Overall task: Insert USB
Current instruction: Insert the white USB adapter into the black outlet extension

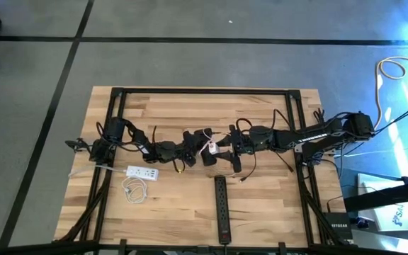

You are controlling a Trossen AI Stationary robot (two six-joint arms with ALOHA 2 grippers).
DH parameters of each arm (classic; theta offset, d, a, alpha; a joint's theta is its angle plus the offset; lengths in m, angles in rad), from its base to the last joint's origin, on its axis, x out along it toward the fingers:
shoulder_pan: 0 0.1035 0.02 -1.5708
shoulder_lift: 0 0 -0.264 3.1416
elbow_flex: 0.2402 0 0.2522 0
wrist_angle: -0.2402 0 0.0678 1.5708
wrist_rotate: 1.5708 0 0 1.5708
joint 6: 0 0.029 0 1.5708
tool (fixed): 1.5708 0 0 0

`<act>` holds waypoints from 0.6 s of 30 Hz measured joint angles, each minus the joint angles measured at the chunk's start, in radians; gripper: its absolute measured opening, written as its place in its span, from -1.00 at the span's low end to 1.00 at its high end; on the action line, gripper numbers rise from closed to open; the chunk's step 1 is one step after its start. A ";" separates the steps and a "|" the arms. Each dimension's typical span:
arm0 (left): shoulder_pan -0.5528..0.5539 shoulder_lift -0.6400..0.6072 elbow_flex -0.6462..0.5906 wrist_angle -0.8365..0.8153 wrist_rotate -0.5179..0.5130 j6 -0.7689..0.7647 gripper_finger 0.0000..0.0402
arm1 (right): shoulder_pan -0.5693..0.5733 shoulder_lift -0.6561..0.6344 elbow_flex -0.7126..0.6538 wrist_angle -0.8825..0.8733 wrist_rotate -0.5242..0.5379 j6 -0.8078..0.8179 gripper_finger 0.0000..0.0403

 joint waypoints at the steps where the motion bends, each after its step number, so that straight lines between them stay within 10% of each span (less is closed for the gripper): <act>1: 0.000 0.000 0.000 0.000 -0.002 -0.010 0.30 | 0.000 0.006 0.000 0.009 -0.010 -0.010 -0.14; 18: -0.006 -0.002 -0.003 0.022 -0.030 -0.052 0.30 | -0.076 0.303 -0.018 0.505 -0.171 -0.091 -0.14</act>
